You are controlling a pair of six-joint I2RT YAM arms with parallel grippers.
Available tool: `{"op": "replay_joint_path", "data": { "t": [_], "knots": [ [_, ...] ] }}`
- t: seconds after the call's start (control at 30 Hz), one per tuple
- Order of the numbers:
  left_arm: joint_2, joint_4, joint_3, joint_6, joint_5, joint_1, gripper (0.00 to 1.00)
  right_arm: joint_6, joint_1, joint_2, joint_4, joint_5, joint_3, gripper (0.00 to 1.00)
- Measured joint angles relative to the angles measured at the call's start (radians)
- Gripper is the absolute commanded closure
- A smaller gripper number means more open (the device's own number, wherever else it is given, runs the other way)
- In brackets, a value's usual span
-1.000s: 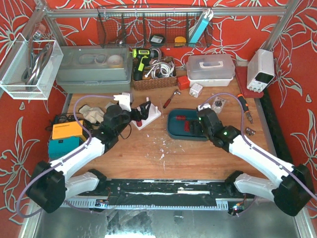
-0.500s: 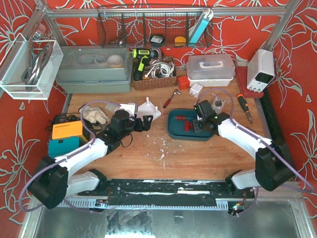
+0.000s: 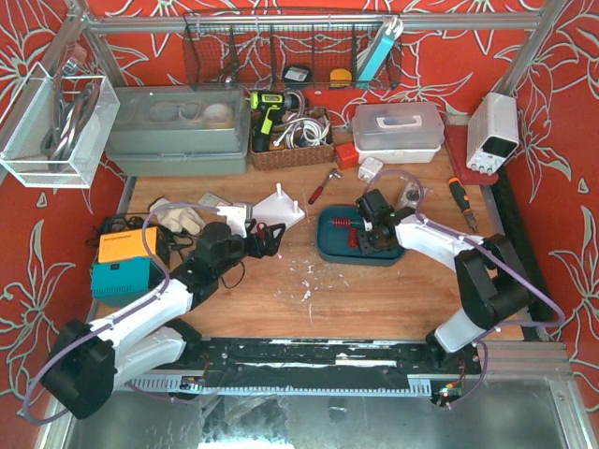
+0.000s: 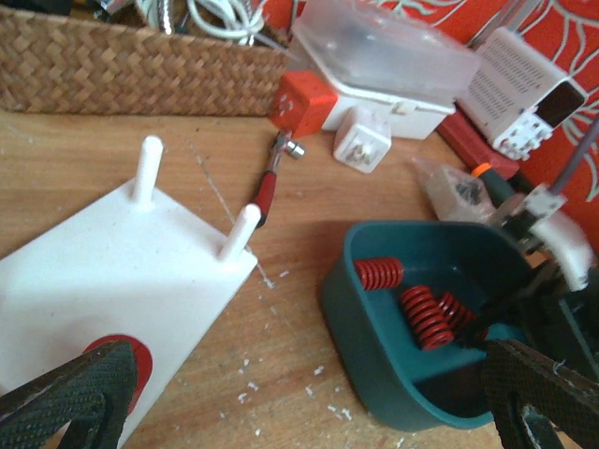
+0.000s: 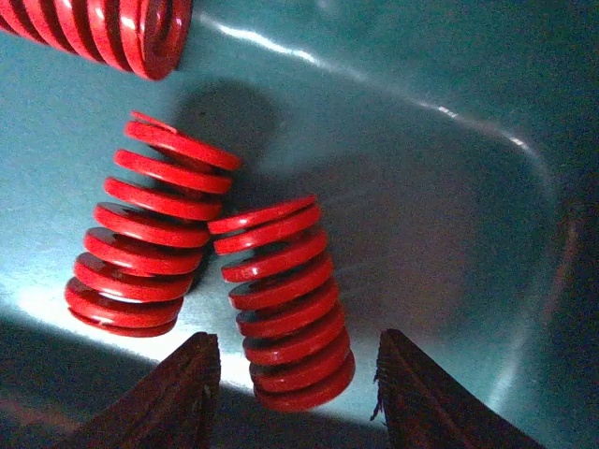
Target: Install the large spring
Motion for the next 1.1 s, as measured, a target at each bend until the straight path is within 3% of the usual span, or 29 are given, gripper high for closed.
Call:
{"op": "replay_joint_path", "data": {
  "t": [0.47, 1.1],
  "knots": [
    [-0.032, 0.03, -0.006, 0.002, 0.008, 0.0, 0.0, -0.006, -0.007, 0.085, 0.013, -0.004, 0.005, 0.56],
    [-0.046, 0.03, -0.007, 0.002, 0.006, -0.001, 0.0, -0.013, -0.007, 0.087, 0.082, -0.003, -0.006, 0.87]
  ]
}}
